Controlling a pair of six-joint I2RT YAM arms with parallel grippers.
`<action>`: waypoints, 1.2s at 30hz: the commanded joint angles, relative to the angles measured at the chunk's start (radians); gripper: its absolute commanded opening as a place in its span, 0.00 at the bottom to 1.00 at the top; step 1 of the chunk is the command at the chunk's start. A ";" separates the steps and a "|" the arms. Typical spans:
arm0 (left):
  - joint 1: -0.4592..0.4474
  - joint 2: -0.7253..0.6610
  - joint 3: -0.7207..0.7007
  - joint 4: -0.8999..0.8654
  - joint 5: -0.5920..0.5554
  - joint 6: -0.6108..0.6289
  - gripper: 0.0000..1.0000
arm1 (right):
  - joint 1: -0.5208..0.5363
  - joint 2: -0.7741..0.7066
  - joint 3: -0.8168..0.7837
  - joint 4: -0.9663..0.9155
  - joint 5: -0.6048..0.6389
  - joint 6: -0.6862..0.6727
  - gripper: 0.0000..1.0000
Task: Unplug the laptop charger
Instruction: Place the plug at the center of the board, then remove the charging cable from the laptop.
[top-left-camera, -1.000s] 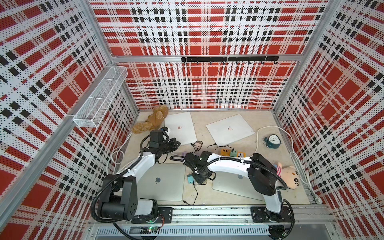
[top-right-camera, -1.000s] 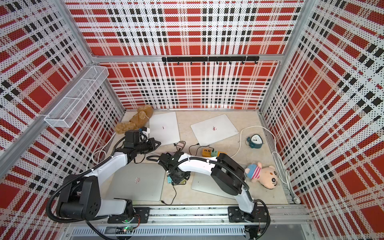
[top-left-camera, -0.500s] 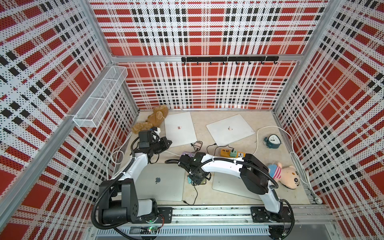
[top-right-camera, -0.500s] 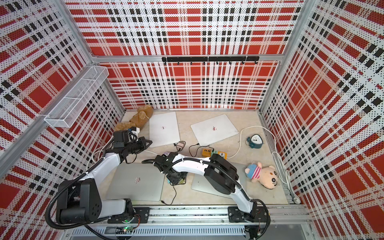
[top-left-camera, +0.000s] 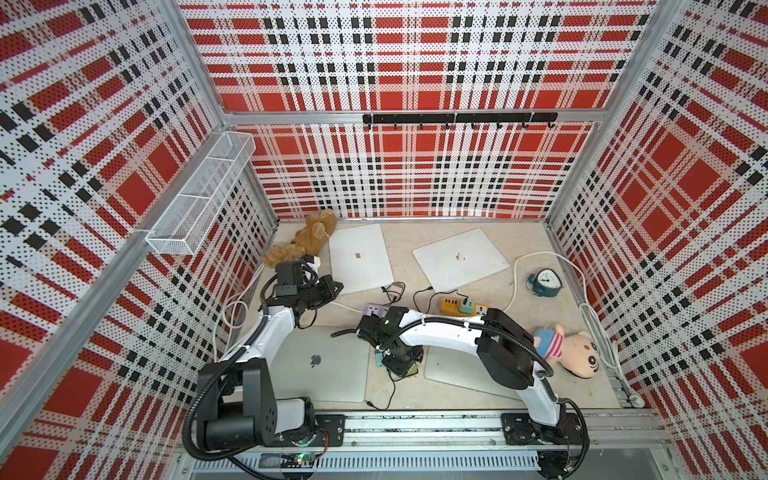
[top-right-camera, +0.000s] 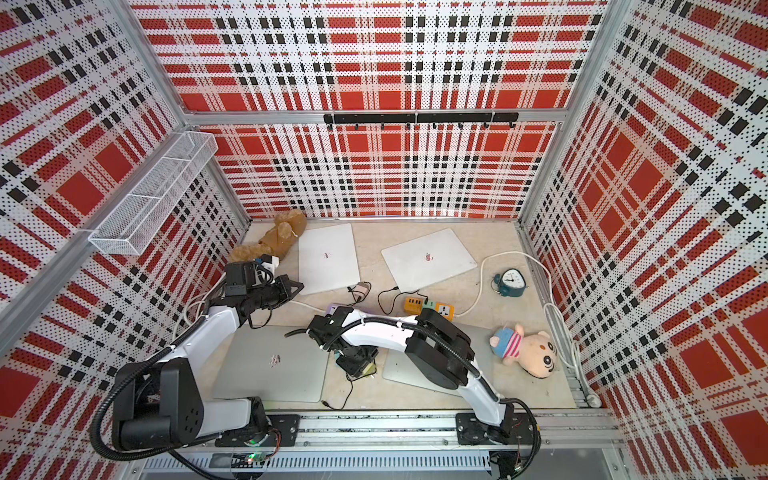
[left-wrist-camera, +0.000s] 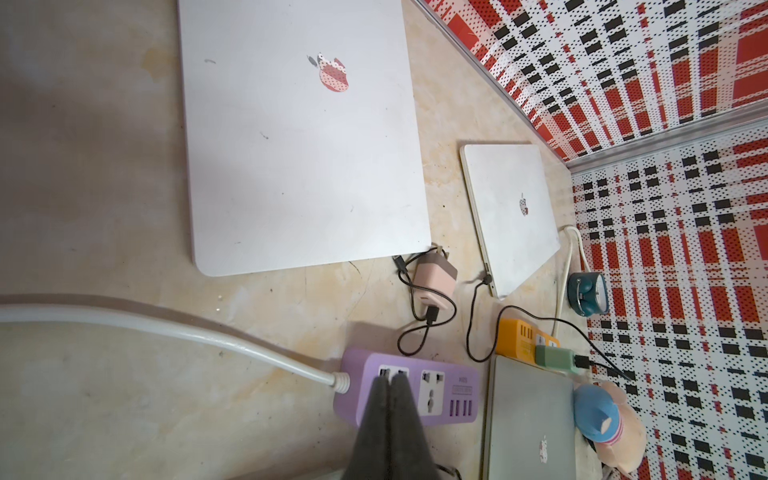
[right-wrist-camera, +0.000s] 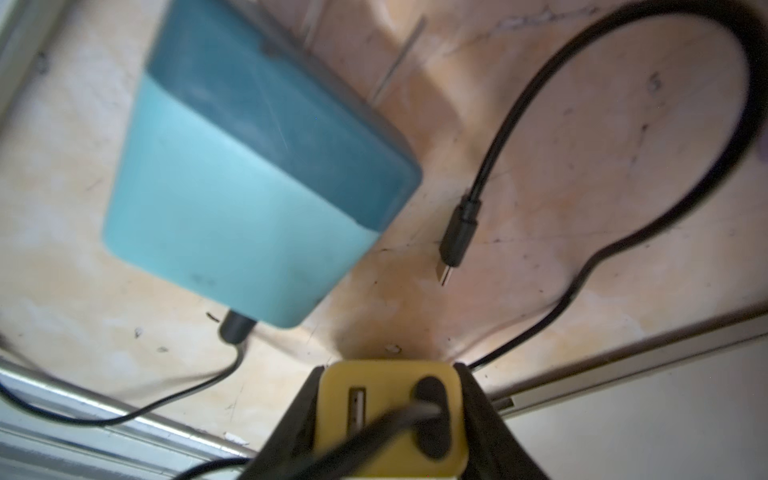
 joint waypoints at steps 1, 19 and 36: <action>0.006 -0.020 0.022 -0.004 0.013 0.016 0.03 | 0.000 0.020 0.011 -0.022 0.002 -0.013 0.52; -0.008 -0.022 0.035 -0.014 0.003 0.018 0.03 | -0.004 -0.148 -0.055 0.053 0.059 0.026 0.56; -0.277 0.003 0.114 0.017 -0.211 0.136 0.11 | -0.177 -0.564 -0.320 0.420 0.142 0.214 0.57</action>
